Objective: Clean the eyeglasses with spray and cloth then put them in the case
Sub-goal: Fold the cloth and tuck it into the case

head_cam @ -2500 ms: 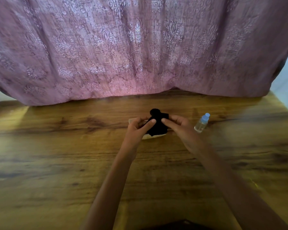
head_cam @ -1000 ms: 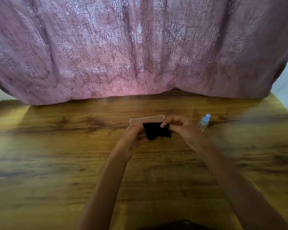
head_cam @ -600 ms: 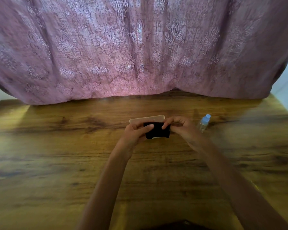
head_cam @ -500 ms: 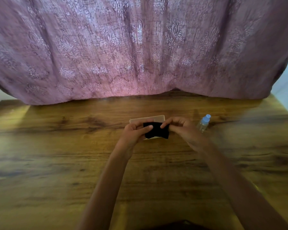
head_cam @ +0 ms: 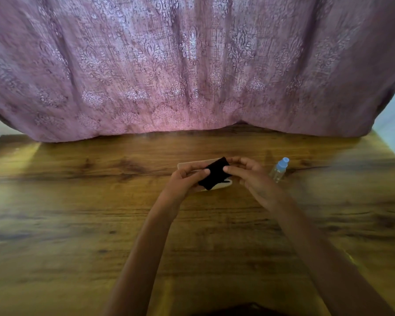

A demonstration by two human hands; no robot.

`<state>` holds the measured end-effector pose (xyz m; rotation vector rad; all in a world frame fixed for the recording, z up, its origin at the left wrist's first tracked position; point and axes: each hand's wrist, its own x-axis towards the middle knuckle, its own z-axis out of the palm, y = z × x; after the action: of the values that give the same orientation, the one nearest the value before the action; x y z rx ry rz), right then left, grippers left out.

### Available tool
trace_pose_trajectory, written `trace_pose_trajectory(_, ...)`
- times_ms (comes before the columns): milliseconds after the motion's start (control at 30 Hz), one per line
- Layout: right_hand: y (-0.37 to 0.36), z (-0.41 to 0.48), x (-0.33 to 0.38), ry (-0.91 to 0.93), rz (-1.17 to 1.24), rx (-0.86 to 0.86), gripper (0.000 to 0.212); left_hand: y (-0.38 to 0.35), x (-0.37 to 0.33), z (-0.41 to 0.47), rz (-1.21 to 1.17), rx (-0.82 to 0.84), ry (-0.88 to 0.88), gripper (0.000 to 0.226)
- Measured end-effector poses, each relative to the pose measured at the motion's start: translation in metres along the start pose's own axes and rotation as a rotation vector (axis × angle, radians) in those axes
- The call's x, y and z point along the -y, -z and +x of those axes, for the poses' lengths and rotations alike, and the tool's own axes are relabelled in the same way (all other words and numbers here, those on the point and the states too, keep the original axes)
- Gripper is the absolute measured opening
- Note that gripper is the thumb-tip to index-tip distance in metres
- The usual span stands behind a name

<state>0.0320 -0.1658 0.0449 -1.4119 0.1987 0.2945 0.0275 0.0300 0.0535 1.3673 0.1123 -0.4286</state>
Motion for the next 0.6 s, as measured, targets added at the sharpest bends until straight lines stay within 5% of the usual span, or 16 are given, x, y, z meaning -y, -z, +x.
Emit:
trace_pose_trajectory(300,-0.012,-0.003,0.01,0.084,-0.022,0.046,0.023,-0.01,-0.006,-0.006,0.203,0.116,0.005,0.025)
trace_pose_trajectory(467,-0.009,-0.002,0.008,-0.061,0.194,0.093,0.051,-0.012,-0.005,-0.006,0.098,0.04,-0.05,0.023)
trace_pose_trajectory(600,-0.009,-0.005,0.004,-0.173,0.222,0.174,0.046,-0.01,-0.002,-0.005,0.069,-0.016,-0.056,0.02)
